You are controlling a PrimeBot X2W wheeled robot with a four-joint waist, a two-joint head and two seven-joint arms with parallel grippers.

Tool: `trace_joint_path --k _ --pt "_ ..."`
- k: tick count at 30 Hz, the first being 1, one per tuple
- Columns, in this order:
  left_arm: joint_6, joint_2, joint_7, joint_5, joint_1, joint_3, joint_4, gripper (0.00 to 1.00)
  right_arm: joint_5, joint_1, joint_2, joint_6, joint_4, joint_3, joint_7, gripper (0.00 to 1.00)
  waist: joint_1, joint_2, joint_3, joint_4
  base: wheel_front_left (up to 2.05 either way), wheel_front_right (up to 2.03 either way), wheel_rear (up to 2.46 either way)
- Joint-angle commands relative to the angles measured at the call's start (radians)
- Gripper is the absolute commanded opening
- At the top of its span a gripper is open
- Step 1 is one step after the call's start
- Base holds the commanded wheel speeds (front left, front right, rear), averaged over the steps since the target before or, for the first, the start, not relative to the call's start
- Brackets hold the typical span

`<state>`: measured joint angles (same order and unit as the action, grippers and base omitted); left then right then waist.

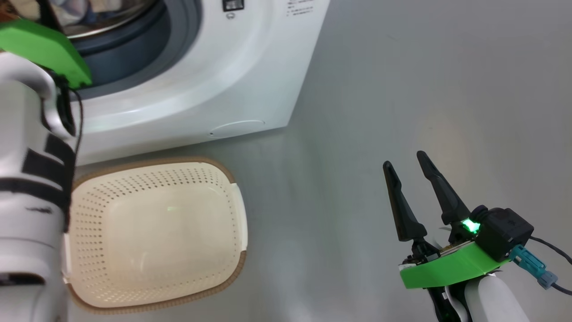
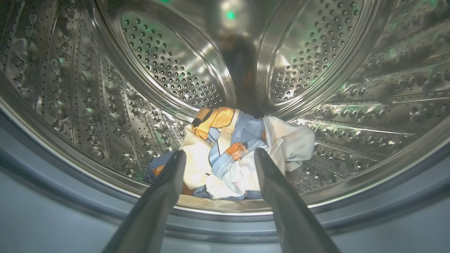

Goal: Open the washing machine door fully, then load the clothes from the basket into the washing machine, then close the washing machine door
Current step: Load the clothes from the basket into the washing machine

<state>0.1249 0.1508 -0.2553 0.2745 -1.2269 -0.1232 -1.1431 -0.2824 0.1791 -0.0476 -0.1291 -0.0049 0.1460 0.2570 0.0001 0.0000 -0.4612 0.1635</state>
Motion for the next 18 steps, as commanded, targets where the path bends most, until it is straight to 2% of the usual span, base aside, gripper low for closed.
trace_joint_path --k 1,8,18 --pt "-0.003 0.033 -0.006 0.003 0.021 0.007 0.032 1.0 0.017 -0.02 -0.003 -0.002 -0.02 0.018 0.005 1.0 -0.0001 0.0 0.019 -0.019 0.0 0.0 0.0" --pt "-0.031 0.0 -0.006 0.007 0.189 0.018 0.185 1.0 0.042 -0.044 -0.003 -0.002 -0.019 -0.005 0.005 1.0 -0.0001 0.0 0.076 -0.057 0.0 0.0 0.0" --pt "-0.05 -0.03 -0.006 -0.002 0.429 0.033 0.376 1.0 0.058 -0.079 -0.012 -0.002 -0.022 -0.024 0.005 1.0 -0.0001 0.0 0.144 -0.094 0.0 0.0 0.0"
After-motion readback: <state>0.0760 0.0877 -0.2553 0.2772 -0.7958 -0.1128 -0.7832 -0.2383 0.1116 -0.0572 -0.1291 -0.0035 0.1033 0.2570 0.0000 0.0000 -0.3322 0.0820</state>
